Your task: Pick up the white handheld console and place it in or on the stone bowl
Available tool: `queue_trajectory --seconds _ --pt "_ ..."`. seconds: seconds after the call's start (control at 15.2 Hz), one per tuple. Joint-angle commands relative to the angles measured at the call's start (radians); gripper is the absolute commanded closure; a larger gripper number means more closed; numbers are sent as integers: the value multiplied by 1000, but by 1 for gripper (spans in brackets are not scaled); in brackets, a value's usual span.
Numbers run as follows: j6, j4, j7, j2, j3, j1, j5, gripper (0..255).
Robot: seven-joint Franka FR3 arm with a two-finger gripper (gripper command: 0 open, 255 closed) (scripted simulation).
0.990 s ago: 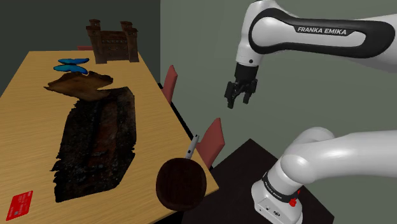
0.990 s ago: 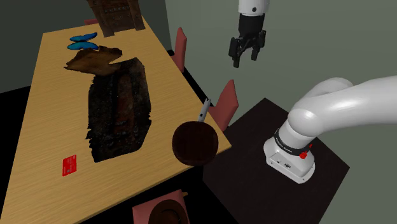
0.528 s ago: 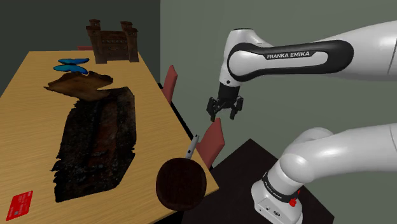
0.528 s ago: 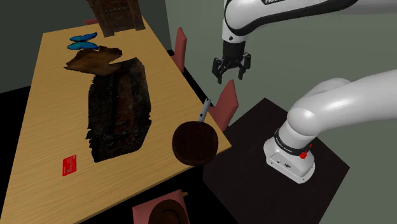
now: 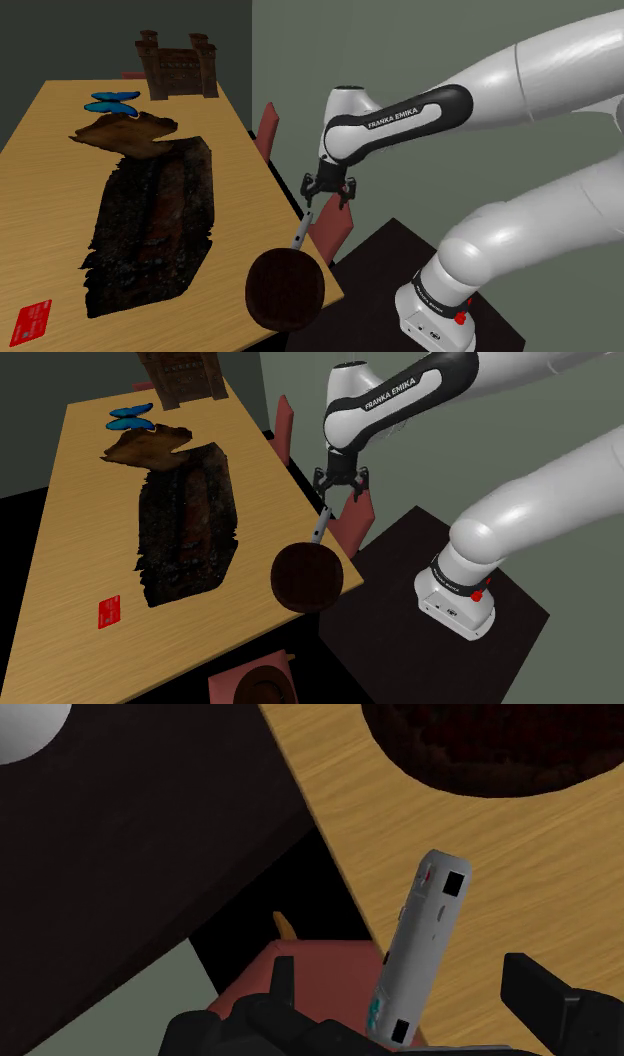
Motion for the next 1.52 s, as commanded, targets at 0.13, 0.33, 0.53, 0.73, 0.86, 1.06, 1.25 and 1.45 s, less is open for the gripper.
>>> queue_trajectory --seconds 0.13,0.33,0.53,0.73,0.86,1.06,1.25,1.45 --pt "182 22 194 184 71 -38 -16 0" --pt "306 53 354 331 102 -69 -77 0" --pt "367 66 429 404 103 -74 -122 0" --pt "417 60 448 451 101 -72 -148 0" --pt "450 57 463 483 98 -69 -168 0" --pt "475 56 476 509 93 -66 -186 0" --pt "475 56 476 509 93 -66 -186 0" --pt "475 56 476 509 93 -66 -186 0"
